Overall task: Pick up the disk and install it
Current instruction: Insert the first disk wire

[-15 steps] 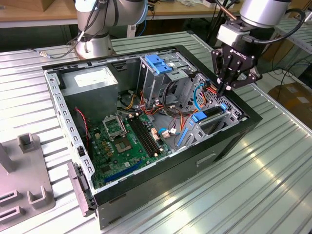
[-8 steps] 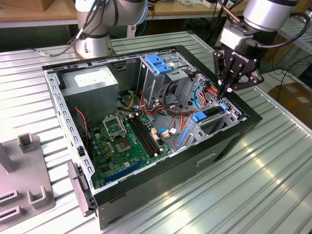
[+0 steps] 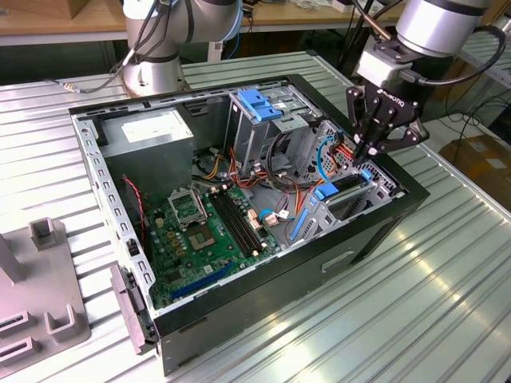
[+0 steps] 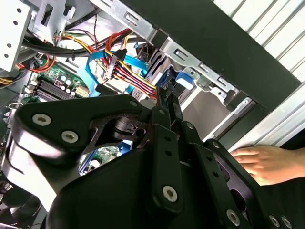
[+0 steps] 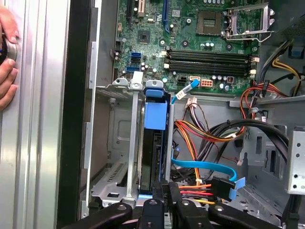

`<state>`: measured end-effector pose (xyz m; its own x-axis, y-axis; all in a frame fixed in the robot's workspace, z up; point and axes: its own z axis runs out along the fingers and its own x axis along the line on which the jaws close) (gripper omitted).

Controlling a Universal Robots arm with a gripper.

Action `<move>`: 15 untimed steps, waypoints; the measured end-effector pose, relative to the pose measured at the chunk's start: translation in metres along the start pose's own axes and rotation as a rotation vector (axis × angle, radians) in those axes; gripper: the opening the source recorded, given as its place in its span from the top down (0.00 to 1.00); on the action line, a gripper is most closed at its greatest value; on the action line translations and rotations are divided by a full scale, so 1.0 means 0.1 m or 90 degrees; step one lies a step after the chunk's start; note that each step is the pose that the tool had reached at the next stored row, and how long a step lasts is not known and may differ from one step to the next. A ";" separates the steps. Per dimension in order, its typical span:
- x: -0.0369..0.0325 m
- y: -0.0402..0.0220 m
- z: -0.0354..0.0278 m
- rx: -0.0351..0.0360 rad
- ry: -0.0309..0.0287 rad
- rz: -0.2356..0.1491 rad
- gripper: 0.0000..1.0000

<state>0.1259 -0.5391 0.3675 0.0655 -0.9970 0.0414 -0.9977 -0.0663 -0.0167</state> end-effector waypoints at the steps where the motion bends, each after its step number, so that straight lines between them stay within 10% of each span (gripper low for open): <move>1: -0.001 0.020 0.004 0.0000 0.0000 0.001 0.84; 15: 0.066 0.065 0.050 0.0003 -0.0036 -0.016 0.84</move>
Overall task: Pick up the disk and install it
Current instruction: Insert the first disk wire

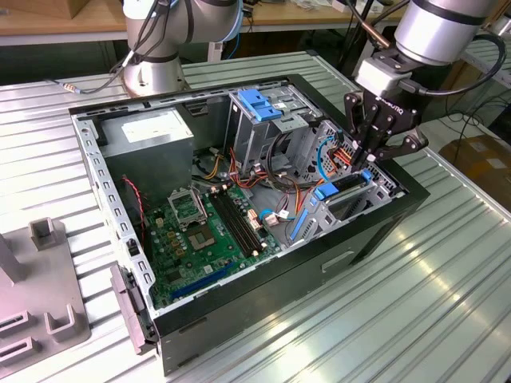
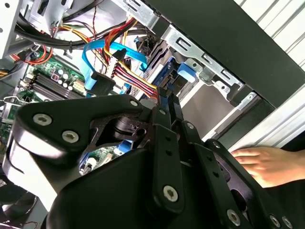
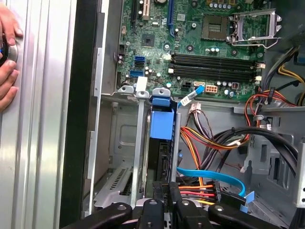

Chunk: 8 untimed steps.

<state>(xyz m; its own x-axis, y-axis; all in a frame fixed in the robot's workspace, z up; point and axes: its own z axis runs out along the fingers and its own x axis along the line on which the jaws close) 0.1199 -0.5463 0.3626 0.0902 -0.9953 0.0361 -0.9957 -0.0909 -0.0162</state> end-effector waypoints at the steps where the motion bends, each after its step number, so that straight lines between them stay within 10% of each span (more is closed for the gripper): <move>1: 0.000 0.000 0.002 0.0001 -0.0001 -0.001 0.84; 8: -0.001 0.001 0.019 0.0003 -0.0033 0.000 0.84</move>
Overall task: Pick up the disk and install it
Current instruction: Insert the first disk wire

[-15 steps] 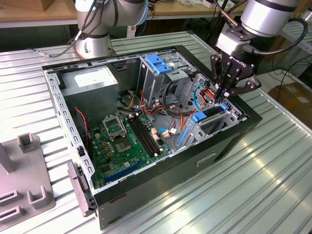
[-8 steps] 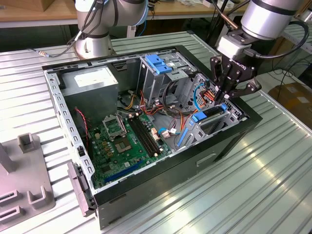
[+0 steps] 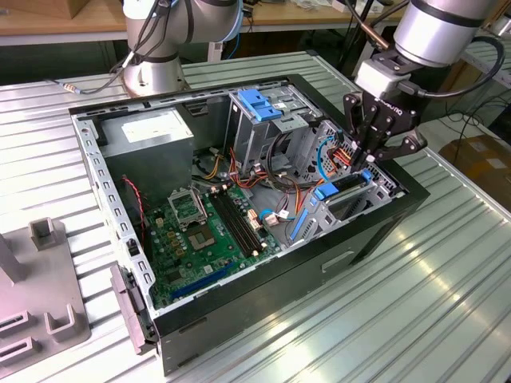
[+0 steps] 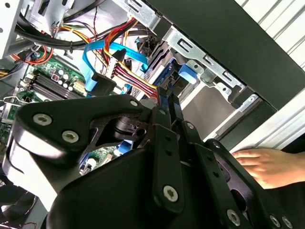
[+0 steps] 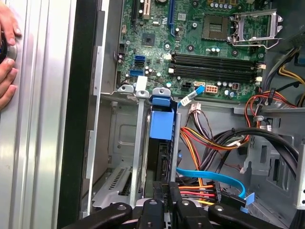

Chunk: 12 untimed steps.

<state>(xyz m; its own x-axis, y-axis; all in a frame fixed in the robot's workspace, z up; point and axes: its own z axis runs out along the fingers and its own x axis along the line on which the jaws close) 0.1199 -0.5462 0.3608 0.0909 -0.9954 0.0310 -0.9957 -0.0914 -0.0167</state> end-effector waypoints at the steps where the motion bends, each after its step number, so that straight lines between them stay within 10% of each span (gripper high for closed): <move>1: 0.000 0.000 0.003 0.0001 -0.0005 0.000 0.84; 12: 0.015 0.003 0.044 -0.0014 -0.0026 0.011 0.84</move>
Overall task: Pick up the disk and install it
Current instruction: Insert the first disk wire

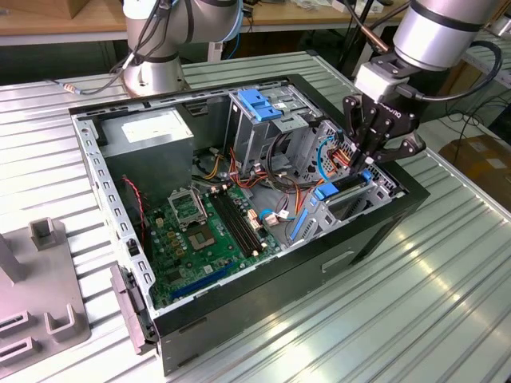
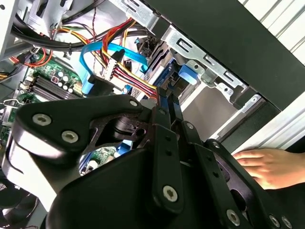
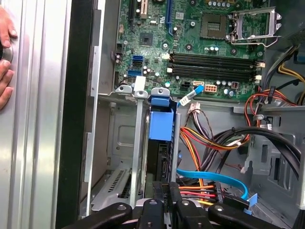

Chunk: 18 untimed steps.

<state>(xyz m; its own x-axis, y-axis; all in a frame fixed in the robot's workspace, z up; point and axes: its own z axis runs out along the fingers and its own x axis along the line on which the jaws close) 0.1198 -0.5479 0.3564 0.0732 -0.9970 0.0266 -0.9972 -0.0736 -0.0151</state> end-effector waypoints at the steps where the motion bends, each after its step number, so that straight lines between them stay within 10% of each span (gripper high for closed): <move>1: 0.000 0.000 0.008 -0.0009 0.0000 0.003 0.84; 10: 0.003 -0.061 0.073 -0.0114 0.0000 0.041 0.84; 18: 0.001 -0.043 0.079 -0.0116 0.0001 0.042 0.84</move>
<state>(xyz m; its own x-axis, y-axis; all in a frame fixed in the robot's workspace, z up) 0.1242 -0.5479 0.3486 0.0078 -0.9996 0.0263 -1.0000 -0.0078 0.0014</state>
